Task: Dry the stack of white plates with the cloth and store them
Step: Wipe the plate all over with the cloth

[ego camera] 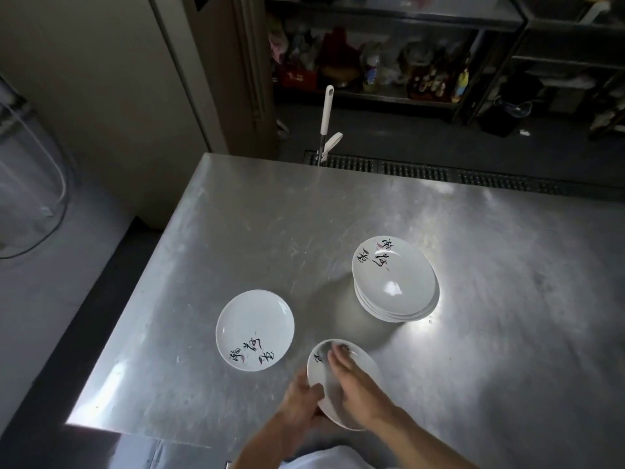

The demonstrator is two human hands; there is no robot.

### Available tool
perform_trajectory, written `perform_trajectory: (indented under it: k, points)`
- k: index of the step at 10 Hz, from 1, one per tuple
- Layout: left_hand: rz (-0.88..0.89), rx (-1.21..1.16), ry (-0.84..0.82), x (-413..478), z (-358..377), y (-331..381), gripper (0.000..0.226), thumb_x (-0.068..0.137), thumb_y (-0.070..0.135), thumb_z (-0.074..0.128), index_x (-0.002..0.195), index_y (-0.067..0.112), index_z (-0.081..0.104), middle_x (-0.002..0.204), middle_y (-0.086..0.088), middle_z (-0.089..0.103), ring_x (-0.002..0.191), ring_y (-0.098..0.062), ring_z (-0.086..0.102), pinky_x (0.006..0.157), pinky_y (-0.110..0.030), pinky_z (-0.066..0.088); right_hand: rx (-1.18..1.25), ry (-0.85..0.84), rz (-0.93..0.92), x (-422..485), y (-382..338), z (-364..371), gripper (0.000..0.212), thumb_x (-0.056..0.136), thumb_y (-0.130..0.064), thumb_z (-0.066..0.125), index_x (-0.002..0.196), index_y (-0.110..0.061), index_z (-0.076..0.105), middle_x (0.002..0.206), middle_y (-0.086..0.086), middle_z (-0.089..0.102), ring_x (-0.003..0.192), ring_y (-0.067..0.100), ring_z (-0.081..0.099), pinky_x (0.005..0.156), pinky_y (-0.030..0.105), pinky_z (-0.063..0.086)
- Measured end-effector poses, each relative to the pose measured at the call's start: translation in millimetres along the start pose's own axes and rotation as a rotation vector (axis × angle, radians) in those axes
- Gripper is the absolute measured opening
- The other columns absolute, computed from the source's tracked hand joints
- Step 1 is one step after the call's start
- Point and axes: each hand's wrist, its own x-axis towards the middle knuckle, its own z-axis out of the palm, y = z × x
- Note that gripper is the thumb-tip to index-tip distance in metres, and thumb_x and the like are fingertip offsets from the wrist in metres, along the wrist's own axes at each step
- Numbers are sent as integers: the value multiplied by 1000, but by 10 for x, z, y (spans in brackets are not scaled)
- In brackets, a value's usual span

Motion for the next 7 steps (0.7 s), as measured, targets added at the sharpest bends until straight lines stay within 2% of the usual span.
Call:
perform_trajectory:
  k: [1,2,3,4,5,6,7]
  points:
    - [-45,-83,127,40,82,-47,47,88,-19,40,120,8,61,112,-28,69,114,-56,61,96,-76,46,32,115,218,2,39,-115,60,103,-3,36,157,-1,11,167,15,4,155,26,5,123,32,4]
    - [-159,-254,108,19,162,-72,56,87,-21,30,120,18,54,119,-33,64,110,-60,61,88,-81,44,85,64,190,-3,-103,-131,72,97,-3,42,160,-14,9,166,7,3,155,21,7,124,28,8]
    - [-199,-201,177,-7,147,-74,28,91,-8,42,112,8,49,102,-28,65,87,-43,69,75,-59,57,86,-2,-9,23,-218,-102,74,96,-4,47,160,-22,15,166,-7,8,153,7,3,119,14,2]
    - [-179,-54,231,1,73,-33,5,97,-1,53,92,-1,55,69,-18,61,60,-27,62,52,-32,55,122,-9,27,17,-164,-136,74,94,6,44,160,-16,17,168,-5,8,154,11,7,121,18,10]
    - [-178,9,192,30,78,4,9,93,-10,51,96,-5,59,79,-21,67,68,-30,65,61,-37,58,132,111,169,-17,-109,-190,81,86,12,40,158,-19,20,165,0,13,151,17,22,113,19,24]
    - [-147,61,69,45,103,49,38,72,-1,59,108,-9,66,89,-24,69,82,-33,67,81,-48,56,119,21,11,-60,-124,-164,67,93,-1,48,156,-15,27,166,0,15,152,16,21,119,20,15]
    - [-150,30,85,93,49,15,33,82,-10,50,111,-6,66,105,-31,72,87,-35,67,90,-57,56,83,92,82,-52,26,-171,67,95,-1,40,159,-12,20,167,7,13,154,22,11,122,23,9]
